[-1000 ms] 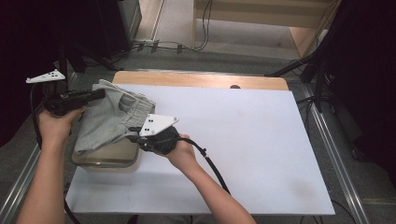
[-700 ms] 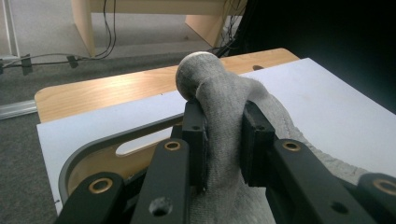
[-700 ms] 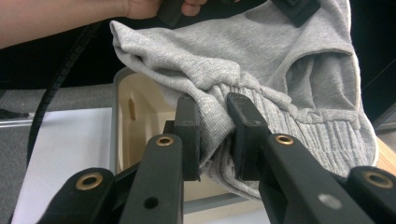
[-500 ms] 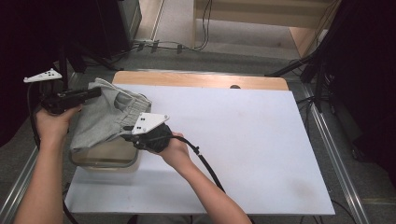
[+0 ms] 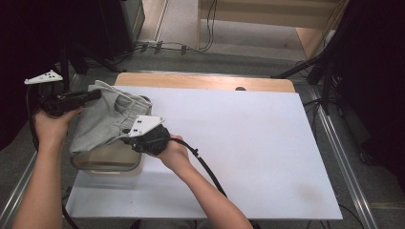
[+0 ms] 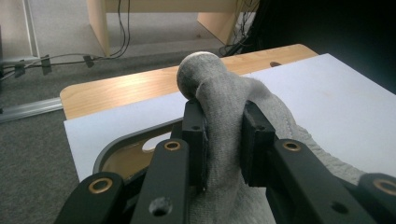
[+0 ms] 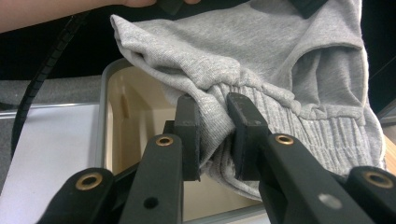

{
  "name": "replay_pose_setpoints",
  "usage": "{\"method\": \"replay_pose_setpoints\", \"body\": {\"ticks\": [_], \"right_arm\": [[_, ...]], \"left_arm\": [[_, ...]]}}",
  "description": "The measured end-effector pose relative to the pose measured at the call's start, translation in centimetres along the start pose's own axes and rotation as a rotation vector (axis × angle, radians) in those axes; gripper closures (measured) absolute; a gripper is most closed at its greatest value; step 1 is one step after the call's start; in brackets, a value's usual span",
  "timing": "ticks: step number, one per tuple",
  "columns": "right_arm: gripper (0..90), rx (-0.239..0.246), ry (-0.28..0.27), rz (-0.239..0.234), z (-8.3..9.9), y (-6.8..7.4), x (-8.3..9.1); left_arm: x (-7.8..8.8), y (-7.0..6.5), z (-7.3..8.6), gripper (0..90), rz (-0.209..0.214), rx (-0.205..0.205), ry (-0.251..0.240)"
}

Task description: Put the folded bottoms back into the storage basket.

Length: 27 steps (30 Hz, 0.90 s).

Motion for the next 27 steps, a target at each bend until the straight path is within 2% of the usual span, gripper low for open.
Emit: {"method": "replay_pose_setpoints", "body": {"ticks": [3, 4, 5, 6, 7, 8, 10, 11, 13, 16, 23, 27], "right_arm": [[71.5, -0.004, 0.006, -0.005, 0.1, 0.1, -0.2], [67.8, -0.009, 0.006, -0.009, 0.2, 0.1, -0.3], [47.9, -0.024, -0.012, -0.001, 0.1, 0.1, -0.3], [30.2, -0.049, -0.039, 0.02, -0.1, -0.1, -0.3], [19.6, -0.088, -0.055, 0.036, -0.3, -0.5, -0.2], [12.3, -0.124, -0.076, 0.05, -0.4, -0.8, -0.1], [0.9, -0.164, -0.102, 0.084, -0.6, -1.5, 0.2], [0.2, -0.172, -0.097, 0.101, -0.6, -1.8, 0.4], [0.0, -0.155, -0.076, 0.136, -0.4, -2.1, 0.6], [0.0, -0.14, -0.063, 0.141, -0.2, -2.3, 0.8], [0.0, -0.134, -0.049, 0.127, 0.0, -2.3, 1.4], [0.0, -0.146, -0.052, 0.113, 0.1, -2.3, 2.0]], "left_arm": [[-0.1, 0.0, 0.1, 74.9, -0.005, -0.008, 0.008], [-0.1, 0.0, 0.1, 74.3, 0.012, -0.016, 0.004], [0.0, 0.0, 0.1, 67.8, 0.021, -0.026, -0.009], [-0.1, 0.0, -0.1, 48.4, 0.017, -0.007, -0.036], [-0.2, 0.0, -0.2, 29.1, 0.031, 0.025, -0.047], [-0.2, 0.0, -0.3, 17.3, 0.032, 0.04, -0.05], [-0.2, 0.0, -0.4, 3.4, 0.008, 0.039, -0.054], [-0.1, -0.1, -0.4, 0.7, 0.011, 0.041, -0.049], [-0.1, -0.3, -0.4, 0.0, 0.014, 0.029, -0.044], [-0.2, -0.6, -0.3, 0.0, 0.025, 0.026, -0.037], [-0.6, -1.5, -0.2, 0.0, 0.027, -0.012, -0.008], [-0.8, -2.3, -0.2, 0.0, 0.044, -0.024, 0.009]]}}
Point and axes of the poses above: each handheld gripper's, and its own axes: x roughly backward along the jaws, z roughly out of its underside, y roughly to its left, the point moved 6 cm from there along -x, roughly forward along the jaws, and after that the axes turned 5 degrees about -y, right-handed, at the moved point
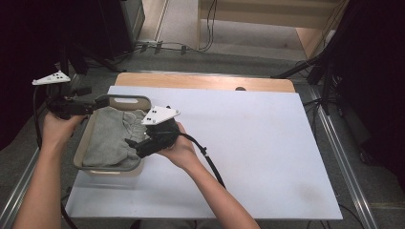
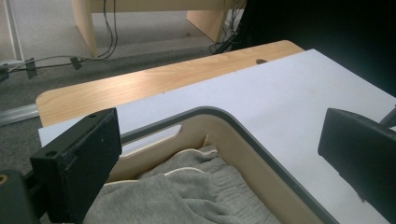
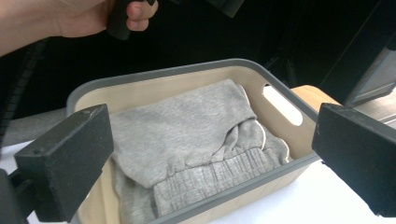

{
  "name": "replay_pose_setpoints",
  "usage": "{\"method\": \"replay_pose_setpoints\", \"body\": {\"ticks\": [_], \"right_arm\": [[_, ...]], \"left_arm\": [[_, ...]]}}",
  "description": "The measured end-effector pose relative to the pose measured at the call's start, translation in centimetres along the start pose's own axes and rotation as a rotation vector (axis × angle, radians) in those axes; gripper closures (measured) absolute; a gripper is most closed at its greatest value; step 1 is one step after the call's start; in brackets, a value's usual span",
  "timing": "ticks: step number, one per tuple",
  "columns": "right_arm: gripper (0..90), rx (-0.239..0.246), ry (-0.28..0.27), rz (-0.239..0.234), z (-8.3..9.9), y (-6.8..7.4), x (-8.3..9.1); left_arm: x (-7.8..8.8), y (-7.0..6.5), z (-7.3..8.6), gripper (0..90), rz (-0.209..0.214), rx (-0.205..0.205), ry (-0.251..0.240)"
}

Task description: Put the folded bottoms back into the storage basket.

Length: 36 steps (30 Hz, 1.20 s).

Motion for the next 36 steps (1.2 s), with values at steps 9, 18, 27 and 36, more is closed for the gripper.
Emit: {"method": "replay_pose_setpoints", "body": {"ticks": [9, 18, 27, 36], "right_arm": [[0.0, 0.008, 0.003, -0.01, 0.5, -0.3, 2.3], [0.0, -0.028, 0.017, -0.012, 1.4, -1.7, 5.9], [0.0, -0.027, 0.023, -0.021, 2.2, -2.0, 8.4], [0.0, -0.028, 0.021, -0.009, 3.1, -1.9, 10.1]], "left_arm": [[0.6, -3.4, -0.4, 0.0, 0.049, -0.041, -0.012], [0.5, -6.9, 0.2, 0.0, 0.107, -0.077, -0.026], [-0.5, -9.4, 1.1, 0.0, 0.154, -0.082, -0.038], [-1.8, -11.3, 2.1, 0.0, 0.18, -0.104, -0.023]]}}
Point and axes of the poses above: each handheld gripper's, and its own axes: x roughly backward along the jaws, z roughly out of its underside, y roughly to its left, the point moved 6 cm from there along -x, roughly forward along the jaws, and after that the axes turned 5 degrees about -y, right-handed, at the moved point
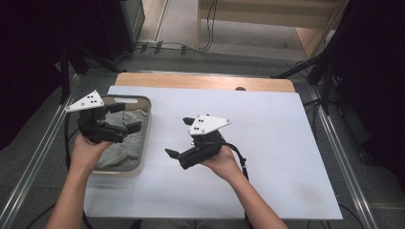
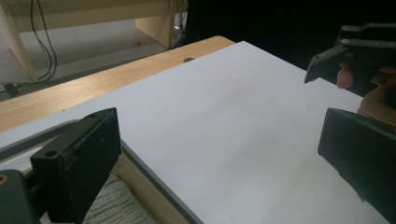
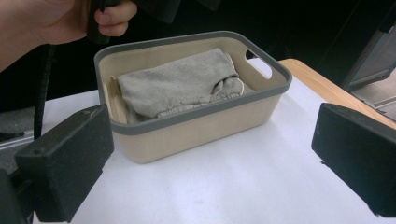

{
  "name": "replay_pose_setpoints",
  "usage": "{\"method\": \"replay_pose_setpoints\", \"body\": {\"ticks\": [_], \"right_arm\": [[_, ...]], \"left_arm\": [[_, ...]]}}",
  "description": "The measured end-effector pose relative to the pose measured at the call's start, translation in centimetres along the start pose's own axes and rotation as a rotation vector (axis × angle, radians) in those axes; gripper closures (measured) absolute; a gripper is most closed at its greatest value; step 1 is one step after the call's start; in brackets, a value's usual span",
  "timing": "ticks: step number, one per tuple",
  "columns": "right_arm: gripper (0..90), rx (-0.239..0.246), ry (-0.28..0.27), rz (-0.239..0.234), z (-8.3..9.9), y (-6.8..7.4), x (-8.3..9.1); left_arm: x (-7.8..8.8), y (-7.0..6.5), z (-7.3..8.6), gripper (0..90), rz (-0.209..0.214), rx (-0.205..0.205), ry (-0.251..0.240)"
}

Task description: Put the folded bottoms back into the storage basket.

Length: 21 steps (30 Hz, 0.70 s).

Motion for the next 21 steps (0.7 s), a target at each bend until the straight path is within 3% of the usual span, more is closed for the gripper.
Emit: {"method": "replay_pose_setpoints", "body": {"ticks": [9, 21], "right_arm": [[0.0, -0.024, 0.013, -0.014, 1.6, -0.5, 1.7], [0.0, -0.014, 0.018, 0.022, 2.9, -1.0, 4.1]], "left_arm": [[-1.0, -1.7, 0.6, 0.0, 0.032, -0.026, 0.022], [-1.8, -3.3, 1.8, 0.0, 0.055, -0.046, 0.045]]}}
Point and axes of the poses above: each handheld gripper's, and its own axes: x roughly backward along the jaws, z roughly out of its underside, y roughly to its left, the point moved 6 cm from there along -x, roughly forward along the jaws, and after that the axes turned 5 degrees about -y, right-handed, at the moved point
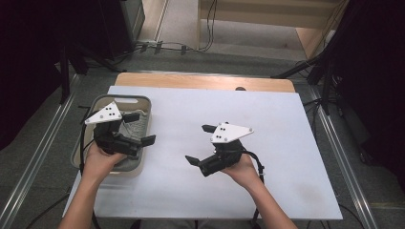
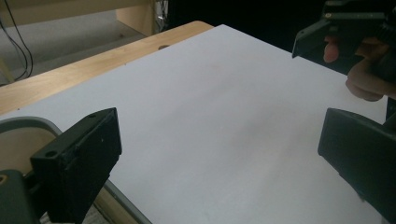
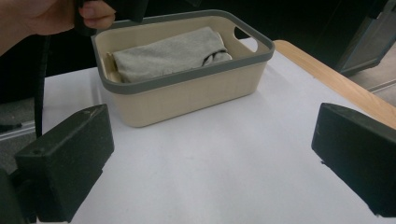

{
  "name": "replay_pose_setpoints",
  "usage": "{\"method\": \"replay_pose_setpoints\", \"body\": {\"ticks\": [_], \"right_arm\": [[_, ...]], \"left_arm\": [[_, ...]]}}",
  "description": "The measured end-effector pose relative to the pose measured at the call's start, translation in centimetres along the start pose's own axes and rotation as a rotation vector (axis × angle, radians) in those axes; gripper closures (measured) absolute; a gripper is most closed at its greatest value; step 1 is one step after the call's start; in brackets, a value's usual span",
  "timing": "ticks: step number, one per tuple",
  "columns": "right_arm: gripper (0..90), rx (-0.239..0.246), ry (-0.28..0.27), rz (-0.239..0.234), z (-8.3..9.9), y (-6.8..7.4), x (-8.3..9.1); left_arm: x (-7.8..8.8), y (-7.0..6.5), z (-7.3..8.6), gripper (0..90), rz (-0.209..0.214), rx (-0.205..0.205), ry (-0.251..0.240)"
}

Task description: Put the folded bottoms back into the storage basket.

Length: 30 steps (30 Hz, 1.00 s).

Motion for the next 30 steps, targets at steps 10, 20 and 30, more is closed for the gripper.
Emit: {"method": "replay_pose_setpoints", "body": {"ticks": [10, 20, 30], "right_arm": [[0.0, 0.038, 0.017, 0.023, 1.6, -0.5, 2.0], [0.0, 0.004, -0.02, 0.061, 2.9, -1.8, 4.6], [0.0, -0.011, -0.017, 0.093, 4.2, -2.7, 6.7]], "left_arm": [[-0.3, -0.6, 1.0, 0.0, 0.015, 0.005, 0.01], [-0.6, -1.1, 1.7, 0.0, 0.028, -0.001, 0.023], [-0.9, -1.6, 2.3, 0.0, 0.033, -0.023, 0.026]]}}
Point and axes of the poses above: each handheld gripper's, and its own axes: x roughly backward along the jaws, z roughly out of its underside, y roughly to its left, the point moved 6 cm from there along -x, roughly forward along the jaws, and after that the axes turned 5 degrees about -y, right-handed, at the moved point
